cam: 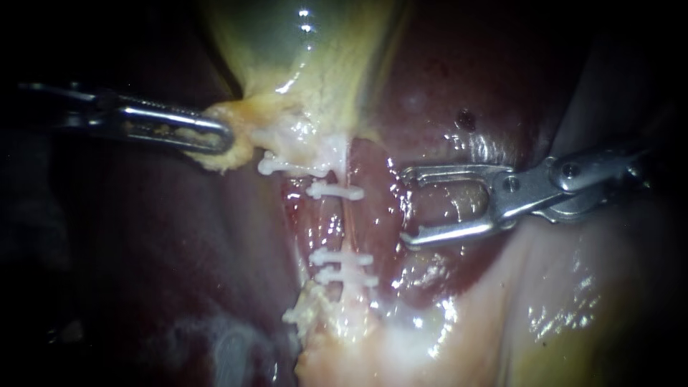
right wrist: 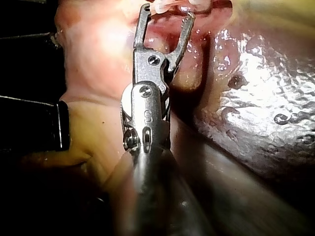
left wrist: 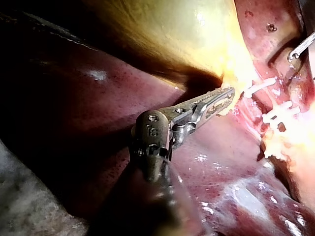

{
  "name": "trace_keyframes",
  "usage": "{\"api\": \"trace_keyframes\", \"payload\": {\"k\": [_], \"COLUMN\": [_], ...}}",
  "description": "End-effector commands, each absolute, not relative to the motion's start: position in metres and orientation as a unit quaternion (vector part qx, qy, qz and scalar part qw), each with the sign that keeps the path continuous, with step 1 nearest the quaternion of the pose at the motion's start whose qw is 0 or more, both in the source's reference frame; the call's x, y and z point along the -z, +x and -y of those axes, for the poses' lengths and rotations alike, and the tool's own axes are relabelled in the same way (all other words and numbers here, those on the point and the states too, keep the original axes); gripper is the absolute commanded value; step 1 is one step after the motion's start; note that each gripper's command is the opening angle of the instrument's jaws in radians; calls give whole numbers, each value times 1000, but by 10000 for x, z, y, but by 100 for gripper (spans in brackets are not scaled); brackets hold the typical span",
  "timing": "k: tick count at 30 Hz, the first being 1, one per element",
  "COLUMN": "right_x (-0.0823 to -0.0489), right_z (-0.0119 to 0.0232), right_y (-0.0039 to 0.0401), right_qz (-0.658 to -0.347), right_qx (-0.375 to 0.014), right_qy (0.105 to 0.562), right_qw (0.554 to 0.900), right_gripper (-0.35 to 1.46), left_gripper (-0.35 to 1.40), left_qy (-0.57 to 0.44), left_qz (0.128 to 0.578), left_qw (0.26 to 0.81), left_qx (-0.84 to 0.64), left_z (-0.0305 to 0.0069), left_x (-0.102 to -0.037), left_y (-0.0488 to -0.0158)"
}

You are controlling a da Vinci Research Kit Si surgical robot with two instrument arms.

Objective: Going back third clip right tube

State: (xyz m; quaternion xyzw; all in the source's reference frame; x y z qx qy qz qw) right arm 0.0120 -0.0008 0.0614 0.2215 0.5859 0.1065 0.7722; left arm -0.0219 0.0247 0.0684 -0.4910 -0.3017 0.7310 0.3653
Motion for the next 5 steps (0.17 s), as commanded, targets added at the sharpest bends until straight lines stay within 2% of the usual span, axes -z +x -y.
{"api": "trace_keyframes", "payload": {"k": [1, 5], "right_x": [-614, -614], "right_z": [8, 8], "right_y": [120, 120], "right_qz": [-586, -586], "right_qx": [-106, -104], "right_qy": [222, 220], "right_qw": [772, 773], "right_gripper": [50, 50], "left_gripper": [-35, -35], "left_qy": [-491, -490], "left_qz": [303, 305], "left_qw": [366, 368], "left_qx": [-731, -729], "left_z": [-248, -249], "left_x": [-684, -683], "left_y": [-218, -217]}}
